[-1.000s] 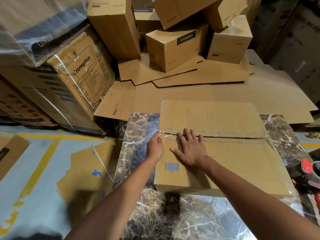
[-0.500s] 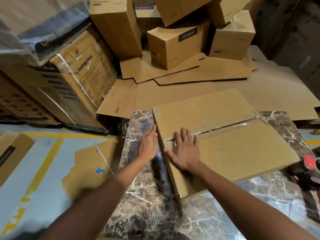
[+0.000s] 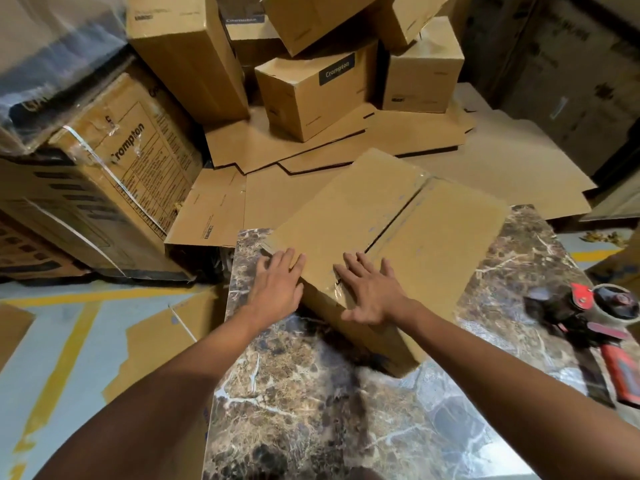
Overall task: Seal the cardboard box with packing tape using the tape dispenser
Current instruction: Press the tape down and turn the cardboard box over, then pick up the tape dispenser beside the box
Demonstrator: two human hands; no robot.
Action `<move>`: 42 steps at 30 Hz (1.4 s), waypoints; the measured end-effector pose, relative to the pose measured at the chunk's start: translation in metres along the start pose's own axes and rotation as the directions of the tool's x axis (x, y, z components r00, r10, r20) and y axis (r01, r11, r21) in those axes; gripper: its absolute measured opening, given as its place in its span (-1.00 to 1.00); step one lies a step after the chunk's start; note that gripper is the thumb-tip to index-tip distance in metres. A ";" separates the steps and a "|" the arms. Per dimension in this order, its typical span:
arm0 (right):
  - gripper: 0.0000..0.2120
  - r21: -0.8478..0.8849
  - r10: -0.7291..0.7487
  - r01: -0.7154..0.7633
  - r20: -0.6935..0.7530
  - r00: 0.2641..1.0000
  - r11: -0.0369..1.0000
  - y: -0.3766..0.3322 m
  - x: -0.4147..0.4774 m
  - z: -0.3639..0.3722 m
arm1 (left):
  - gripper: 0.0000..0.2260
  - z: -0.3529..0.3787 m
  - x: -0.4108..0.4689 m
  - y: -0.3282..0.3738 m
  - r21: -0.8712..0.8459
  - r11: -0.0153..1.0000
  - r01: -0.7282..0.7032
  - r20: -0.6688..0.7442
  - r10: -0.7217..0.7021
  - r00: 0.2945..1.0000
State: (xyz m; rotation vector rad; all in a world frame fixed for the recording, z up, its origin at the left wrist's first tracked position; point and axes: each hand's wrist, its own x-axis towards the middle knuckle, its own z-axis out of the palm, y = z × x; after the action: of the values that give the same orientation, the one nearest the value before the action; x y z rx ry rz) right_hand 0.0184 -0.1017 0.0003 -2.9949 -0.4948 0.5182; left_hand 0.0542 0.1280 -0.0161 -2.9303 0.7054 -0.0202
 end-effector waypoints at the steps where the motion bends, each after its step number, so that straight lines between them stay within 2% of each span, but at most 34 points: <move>1: -0.03 -0.012 -0.005 0.005 -0.015 1.000 1.000 0.007 -0.005 0.003 | -0.44 -0.003 -0.004 0.005 0.028 0.999 -0.014 -0.018 0.015 1.000; 4: -0.09 -0.060 -0.010 0.005 -0.079 0.997 0.998 0.024 -0.023 0.016 | -0.46 -0.006 -0.015 0.020 0.062 0.995 -0.073 -0.118 0.080 0.990; 7: -0.10 -0.124 0.029 -0.045 -0.133 0.991 0.991 0.045 -0.043 0.027 | -0.54 -0.008 -0.013 0.039 -0.049 0.977 -0.207 -0.194 0.194 0.962; 9: -0.08 -0.131 0.088 -0.107 -0.141 0.986 0.986 0.060 -0.055 0.030 | -0.58 -0.009 -0.008 0.055 -0.137 0.948 -0.288 -0.194 0.260 0.946; 13: -0.06 -0.119 0.184 -0.204 -0.160 0.970 0.972 0.089 -0.077 0.039 | -0.58 -0.011 0.000 0.087 -0.217 0.917 -0.334 -0.162 0.303 0.939; 18: -0.15 -0.070 0.322 -0.344 -0.221 0.921 0.936 0.113 -0.109 0.050 | -0.53 -0.019 0.005 0.135 -0.221 0.894 -0.390 -0.132 0.369 0.920; 22: -0.17 -0.012 0.412 -0.427 -0.237 0.880 0.904 0.124 -0.135 0.058 | -0.57 -0.034 0.024 0.176 -0.241 0.855 -0.459 -0.235 0.407 0.882; 27: -0.20 0.205 0.558 -0.519 -0.265 0.786 0.829 0.155 -0.177 0.068 | -0.70 -0.057 0.066 0.238 -0.345 0.808 -0.478 -0.303 0.386 0.871; 30: -0.28 0.349 0.678 -0.587 -0.262 0.687 0.730 0.186 -0.208 0.079 | -0.73 -0.070 0.089 0.279 -0.416 0.783 -0.462 -0.298 0.362 0.883; 32: -0.32 0.441 0.777 -0.651 -0.214 0.592 0.618 0.212 -0.228 0.089 | -0.68 -0.078 0.101 0.307 -0.448 0.793 -0.413 -0.255 0.329 0.909; 35: -0.41 0.563 0.873 -0.692 -0.120 0.473 0.452 0.247 -0.255 0.103 | -0.50 -0.082 0.115 0.341 -0.454 0.844 -0.286 -0.094 0.274 0.957; 38: -0.48 0.609 0.940 -0.751 0.024 0.341 0.257 0.275 -0.271 0.114 | -0.40 -0.068 0.119 0.358 -0.408 0.890 -0.203 0.064 0.250 0.966; 40: -0.46 0.627 0.949 -0.758 0.095 0.302 0.179 0.291 -0.274 0.125 | -0.39 -0.054 0.113 0.361 -0.337 0.919 -0.203 0.086 0.245 0.966; 42: -0.45 0.669 0.941 -0.729 0.132 0.312 0.148 0.302 -0.274 0.135 | -0.40 -0.045 0.108 0.363 -0.292 0.934 -0.206 0.057 0.232 0.971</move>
State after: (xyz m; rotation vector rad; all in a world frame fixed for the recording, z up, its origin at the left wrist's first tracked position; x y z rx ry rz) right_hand -0.1805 -0.4751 -0.0747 -2.2249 1.3166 0.1018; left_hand -0.0156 -0.2468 -0.0191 -3.0709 1.1008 0.2557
